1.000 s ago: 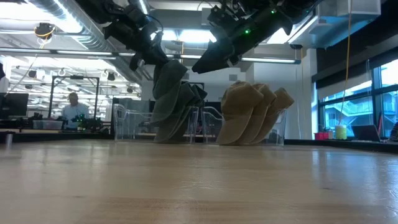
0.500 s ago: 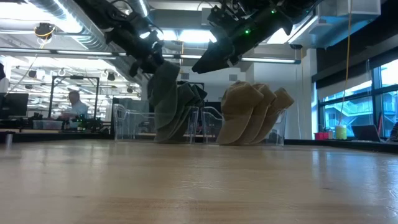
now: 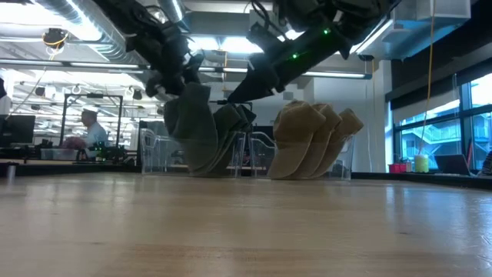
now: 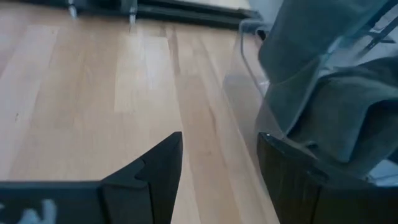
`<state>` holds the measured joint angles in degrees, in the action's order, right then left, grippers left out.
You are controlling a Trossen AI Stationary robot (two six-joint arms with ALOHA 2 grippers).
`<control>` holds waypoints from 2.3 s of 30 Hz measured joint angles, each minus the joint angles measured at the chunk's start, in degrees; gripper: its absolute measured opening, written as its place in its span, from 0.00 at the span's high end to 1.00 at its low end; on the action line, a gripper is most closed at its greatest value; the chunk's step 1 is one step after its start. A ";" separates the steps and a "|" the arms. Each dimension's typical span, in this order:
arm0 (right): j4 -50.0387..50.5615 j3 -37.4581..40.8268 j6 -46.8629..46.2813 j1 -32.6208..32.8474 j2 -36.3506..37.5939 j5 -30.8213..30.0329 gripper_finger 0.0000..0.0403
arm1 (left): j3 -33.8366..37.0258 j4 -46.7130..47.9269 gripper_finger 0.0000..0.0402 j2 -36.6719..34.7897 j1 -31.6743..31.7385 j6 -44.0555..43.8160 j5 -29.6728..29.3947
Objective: Pick & Place hat
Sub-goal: Put the black cap into the left transparent bin, then return to Home Position
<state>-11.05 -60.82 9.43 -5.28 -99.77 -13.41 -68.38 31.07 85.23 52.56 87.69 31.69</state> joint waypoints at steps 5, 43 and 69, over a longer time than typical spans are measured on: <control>-2.60 -0.50 0.09 -0.19 0.26 -0.04 0.49 | 0.00 -4.99 0.64 0.00 -3.27 3.30 -11.94; -0.24 -0.96 1.62 -0.21 0.31 -0.07 0.49 | 0.02 -7.34 0.64 6.21 -11.95 -3.10 -4.59; -0.23 -0.96 1.57 -0.21 0.31 -0.07 0.49 | 0.00 -22.96 0.64 6.12 -12.75 -10.93 -41.25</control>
<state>-11.29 -61.78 11.00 -5.50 -99.46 -13.47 -68.38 8.11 91.36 39.81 76.76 -9.56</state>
